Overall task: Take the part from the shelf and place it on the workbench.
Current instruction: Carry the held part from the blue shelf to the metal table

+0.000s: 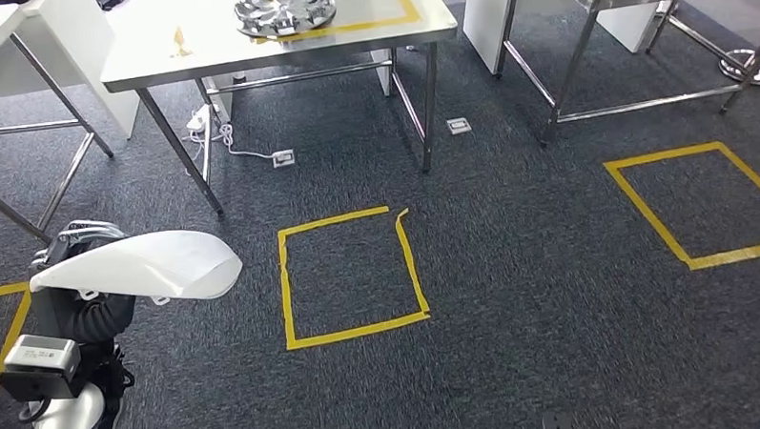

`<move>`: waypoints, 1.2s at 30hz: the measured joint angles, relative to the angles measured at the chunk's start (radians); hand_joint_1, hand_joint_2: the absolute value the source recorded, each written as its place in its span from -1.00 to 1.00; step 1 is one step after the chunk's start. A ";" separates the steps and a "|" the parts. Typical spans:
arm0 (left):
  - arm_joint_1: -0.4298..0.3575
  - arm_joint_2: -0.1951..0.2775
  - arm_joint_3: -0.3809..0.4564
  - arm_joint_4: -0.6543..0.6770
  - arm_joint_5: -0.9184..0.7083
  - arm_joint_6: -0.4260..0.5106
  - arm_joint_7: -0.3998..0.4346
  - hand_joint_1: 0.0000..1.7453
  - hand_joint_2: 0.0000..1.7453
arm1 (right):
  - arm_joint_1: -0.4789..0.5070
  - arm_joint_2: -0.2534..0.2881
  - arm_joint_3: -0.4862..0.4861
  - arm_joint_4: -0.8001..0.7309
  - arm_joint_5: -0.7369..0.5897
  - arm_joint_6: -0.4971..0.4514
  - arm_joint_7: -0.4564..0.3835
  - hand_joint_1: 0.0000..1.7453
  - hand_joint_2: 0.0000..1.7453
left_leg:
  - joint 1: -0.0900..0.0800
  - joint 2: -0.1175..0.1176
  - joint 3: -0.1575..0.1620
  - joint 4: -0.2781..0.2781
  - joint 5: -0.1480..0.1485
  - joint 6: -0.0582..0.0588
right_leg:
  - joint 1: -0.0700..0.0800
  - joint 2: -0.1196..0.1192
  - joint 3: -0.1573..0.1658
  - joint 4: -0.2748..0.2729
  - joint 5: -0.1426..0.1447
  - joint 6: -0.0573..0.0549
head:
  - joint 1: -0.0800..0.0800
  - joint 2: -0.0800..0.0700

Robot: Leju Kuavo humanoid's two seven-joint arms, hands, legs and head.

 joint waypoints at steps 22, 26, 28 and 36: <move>0.015 -0.011 -0.003 -0.030 0.000 0.000 0.004 1.00 1.00 | 0.001 -0.006 -0.008 0.000 0.004 0.002 0.000 -1.00 -1.00 | 0.003 -0.024 0.081 0.082 -0.144 -0.043 | 0.002 0.016 -0.074 -0.022 0.104 -0.021 | 0.007 0.000; 0.022 -0.010 -0.004 -0.025 -0.002 -0.002 0.006 1.00 1.00 | 0.004 -0.006 -0.008 0.000 0.003 0.002 0.000 -1.00 -1.00 | 0.018 -0.017 -0.038 0.212 -0.164 -0.061 | -0.003 0.016 -0.045 -0.022 0.076 -0.018 | 0.006 0.000; 0.023 -0.009 -0.004 -0.024 -0.004 -0.003 0.007 1.00 1.00 | 0.005 -0.006 -0.008 0.001 0.003 0.002 0.000 -1.00 -1.00 | 0.022 -0.012 -0.011 0.098 -0.070 -0.063 | -0.008 0.016 -0.022 -0.022 0.058 -0.009 | 0.006 0.000; 0.025 -0.007 -0.004 -0.025 -0.006 -0.007 0.007 1.00 1.00 | 0.003 -0.005 -0.013 0.001 -0.006 -0.006 -0.014 -1.00 -1.00 | 0.017 -0.007 0.060 -0.044 -0.029 -0.004 | -0.009 0.011 -0.007 0.028 0.019 0.037 | 0.008 0.000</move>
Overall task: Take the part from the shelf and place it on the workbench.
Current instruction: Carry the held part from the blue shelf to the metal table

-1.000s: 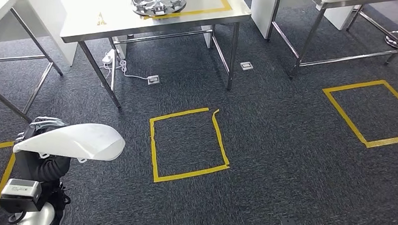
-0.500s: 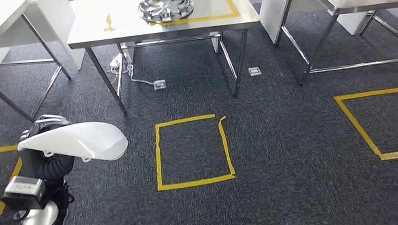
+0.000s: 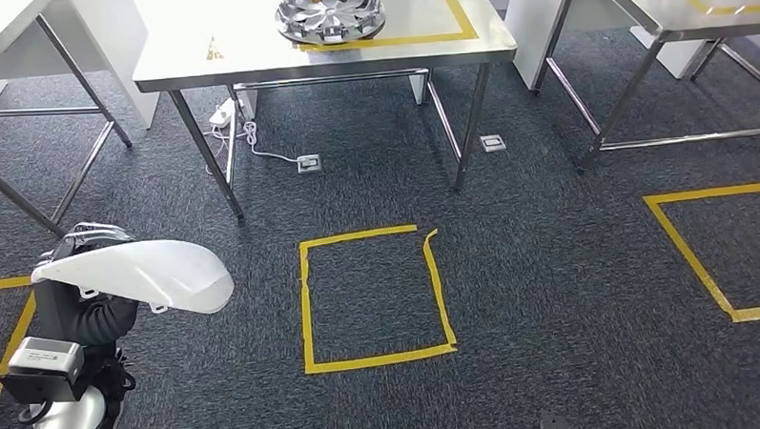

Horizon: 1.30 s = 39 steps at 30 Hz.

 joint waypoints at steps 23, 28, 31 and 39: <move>-0.004 0.000 0.002 -0.001 -0.016 0.000 0.011 1.00 1.00 | -0.003 0.001 -0.020 0.000 -0.012 -0.052 -0.066 -1.00 -1.00 | 0.005 -0.006 -0.066 0.143 -0.041 -0.057 | 0.003 0.007 -0.015 -0.059 0.053 -0.051 | 0.004 0.000; -0.010 0.000 0.002 0.005 -0.018 -0.003 0.013 1.00 1.00 | -0.007 0.001 -0.026 0.000 -0.022 -0.052 -0.065 -1.00 -1.00 | 0.003 -0.003 -0.022 0.008 0.010 -0.027 | 0.005 0.008 0.005 -0.055 0.027 -0.017 | 0.000 0.000; -0.014 0.000 0.003 0.005 -0.019 -0.004 0.013 1.00 1.00 | -0.009 0.001 -0.028 0.000 -0.027 -0.051 -0.065 -1.00 -1.00 | 0.005 -0.006 -0.007 0.004 0.004 -0.005 | 0.004 0.007 -0.028 0.013 0.012 -0.006 | 0.006 0.000; -0.021 0.000 0.003 0.009 -0.027 -0.015 0.013 1.00 1.00 | -0.011 0.002 -0.045 0.000 -0.041 -0.046 -0.057 -1.00 -1.00 | -0.013 0.002 0.053 0.003 -0.047 0.011 | 0.029 -0.010 -0.155 0.055 0.088 -0.037 | 0.015 0.000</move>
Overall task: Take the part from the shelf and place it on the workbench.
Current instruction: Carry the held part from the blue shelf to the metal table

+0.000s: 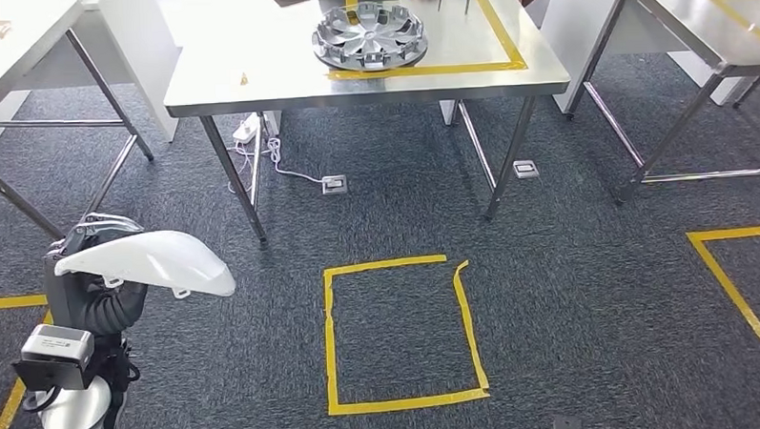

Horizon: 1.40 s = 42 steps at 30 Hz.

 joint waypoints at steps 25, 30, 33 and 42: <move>-0.002 -0.003 0.007 -0.002 -0.007 -0.003 0.009 1.00 1.00 | -0.006 0.005 -0.024 0.000 -0.012 -0.021 0.014 -1.00 -1.00 | 0.009 -0.001 -0.032 -0.015 0.037 -0.003 | -0.007 0.026 0.006 0.107 -0.103 0.028 | 0.002 0.000; 0.001 -0.007 0.007 -0.003 -0.008 -0.003 0.010 1.00 1.00 | -0.001 0.005 -0.030 0.000 -0.013 -0.025 0.018 -1.00 -1.00 | 0.008 -0.002 0.002 -0.014 0.007 -0.008 | -0.006 0.021 -0.016 0.021 -0.002 0.017 | 0.003 0.000; 0.004 -0.008 0.007 -0.008 -0.008 -0.003 0.010 1.00 1.00 | -0.003 0.005 -0.031 0.000 -0.016 -0.025 0.017 -1.00 -1.00 | 0.005 -0.001 0.019 -0.014 -0.008 -0.023 | 0.003 0.014 0.035 -0.107 0.028 0.002 | 0.004 0.000; 0.025 -0.006 0.009 -0.026 -0.009 0.004 0.012 1.00 1.00 | -0.003 0.006 -0.033 0.000 -0.016 -0.025 0.020 -1.00 -1.00 | 0.008 -0.002 -0.125 0.250 -0.113 -0.063 | -0.005 0.021 0.094 -0.120 0.009 -0.033 | 0.000 0.000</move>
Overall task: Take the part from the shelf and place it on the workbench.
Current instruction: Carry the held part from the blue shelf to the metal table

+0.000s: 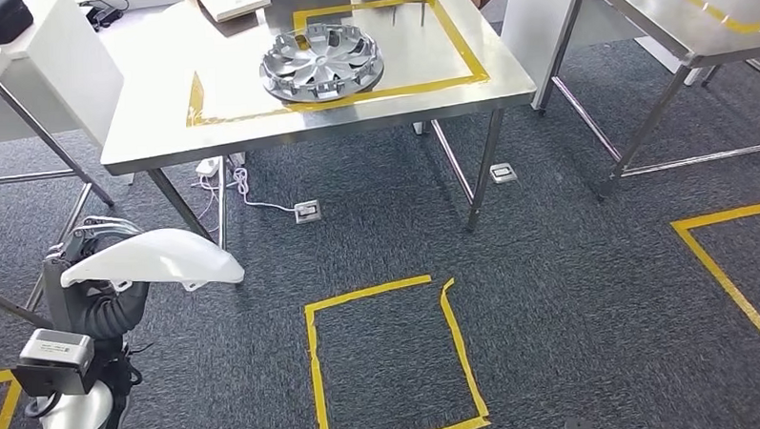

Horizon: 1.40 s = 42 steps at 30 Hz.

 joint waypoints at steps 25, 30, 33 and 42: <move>0.002 0.013 0.005 -0.010 -0.012 -0.003 0.006 1.00 1.00 | 0.000 0.003 0.000 0.000 0.007 0.022 -0.001 -1.00 -1.00 | -0.003 0.005 0.169 -0.248 0.083 0.016 | -0.007 -0.010 -0.036 0.013 0.015 0.023 | 0.009 0.000; -0.011 0.020 0.005 0.003 -0.011 -0.003 0.006 1.00 1.00 | -0.002 0.003 0.000 0.000 0.007 0.018 -0.003 -1.00 -1.00 | 0.001 0.003 0.019 -0.015 -0.003 0.001 | -0.005 0.017 -0.003 0.011 -0.010 0.003 | 0.007 0.000; -0.011 0.024 0.005 0.010 -0.010 -0.003 0.006 1.00 1.00 | 0.002 0.003 0.000 0.000 0.011 0.015 -0.002 -1.00 -1.00 | 0.000 0.002 0.004 -0.080 0.081 0.010 | -0.003 0.030 0.027 0.012 -0.034 0.004 | 0.007 0.000; -0.015 0.029 0.006 0.012 -0.006 -0.003 0.005 1.00 1.00 | -0.003 0.004 0.000 0.000 0.014 0.011 -0.002 -1.00 -1.00 | -0.003 -0.005 0.088 -0.268 0.160 0.058 | 0.001 0.019 0.018 0.094 -0.084 0.045 | 0.005 0.000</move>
